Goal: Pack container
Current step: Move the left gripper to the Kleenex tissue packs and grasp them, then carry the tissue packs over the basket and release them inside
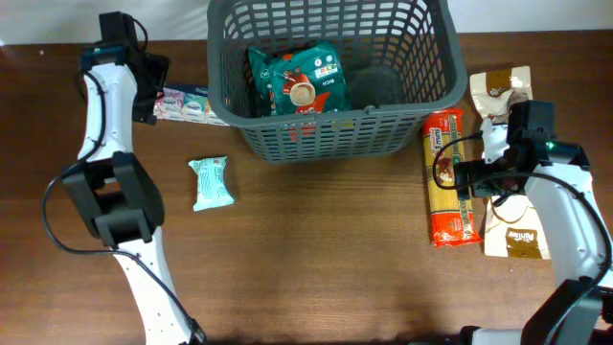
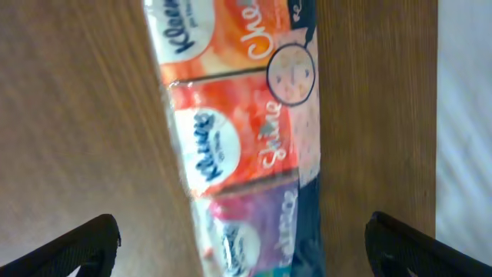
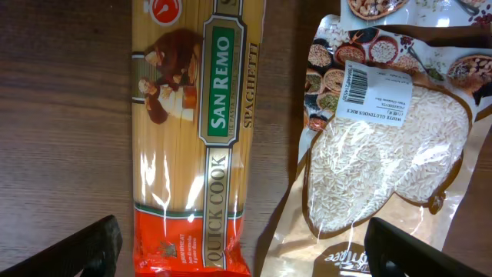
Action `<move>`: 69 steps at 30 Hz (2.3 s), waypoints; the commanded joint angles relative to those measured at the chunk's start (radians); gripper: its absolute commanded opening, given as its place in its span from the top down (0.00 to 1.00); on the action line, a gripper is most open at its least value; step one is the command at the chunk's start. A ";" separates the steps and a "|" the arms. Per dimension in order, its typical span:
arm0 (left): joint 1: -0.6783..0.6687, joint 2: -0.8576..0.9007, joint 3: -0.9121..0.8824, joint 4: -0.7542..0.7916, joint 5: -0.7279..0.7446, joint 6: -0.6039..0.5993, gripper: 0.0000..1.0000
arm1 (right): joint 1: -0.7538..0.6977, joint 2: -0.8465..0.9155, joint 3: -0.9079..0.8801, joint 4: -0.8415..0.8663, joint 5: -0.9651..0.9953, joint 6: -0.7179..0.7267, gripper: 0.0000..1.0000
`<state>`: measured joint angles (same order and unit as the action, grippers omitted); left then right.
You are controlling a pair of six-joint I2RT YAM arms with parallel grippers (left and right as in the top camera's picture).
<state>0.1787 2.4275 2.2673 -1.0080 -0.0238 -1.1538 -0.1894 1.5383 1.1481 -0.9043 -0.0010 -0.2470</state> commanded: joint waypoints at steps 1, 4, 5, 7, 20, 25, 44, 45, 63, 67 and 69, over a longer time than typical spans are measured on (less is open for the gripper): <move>-0.002 0.043 0.000 0.031 -0.021 -0.024 0.01 | -0.008 0.006 0.020 0.003 -0.010 -0.008 0.01; -0.002 0.063 0.000 0.047 -0.017 -0.024 0.01 | -0.008 0.006 0.020 0.003 -0.010 -0.007 0.01; -0.002 0.074 0.000 0.050 -0.018 -0.024 0.01 | -0.008 0.006 0.020 0.003 -0.010 -0.007 0.01; -0.002 0.085 0.000 0.050 -0.019 -0.024 0.01 | -0.008 0.006 0.020 0.003 -0.010 -0.007 0.01; -0.002 0.155 0.000 -0.011 0.035 -0.024 0.16 | -0.008 0.006 0.020 0.003 -0.010 -0.007 0.01; 0.001 0.155 0.000 -0.046 0.034 -0.023 0.40 | -0.008 0.006 0.020 0.003 -0.010 -0.008 0.01; 0.035 0.153 0.180 -0.120 0.218 0.275 0.98 | -0.008 0.006 0.020 0.003 -0.010 -0.008 0.01; 0.040 0.153 0.223 -0.140 0.227 0.307 0.98 | -0.008 0.006 0.020 0.003 -0.010 -0.007 0.01; 0.004 -0.032 0.870 -0.458 0.231 1.061 0.87 | -0.008 0.006 0.020 0.003 -0.010 -0.008 0.01; -0.027 -0.138 0.870 -0.462 0.184 1.115 0.88 | -0.008 0.006 0.020 0.003 -0.010 -0.008 0.01; -0.052 -0.195 0.870 -0.454 0.184 1.183 0.89 | -0.008 0.006 0.020 0.003 -0.010 -0.007 0.01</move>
<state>0.1555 2.3554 3.1119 -1.4761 0.1741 -0.1089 -0.1894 1.5383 1.1484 -0.9039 -0.0010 -0.2478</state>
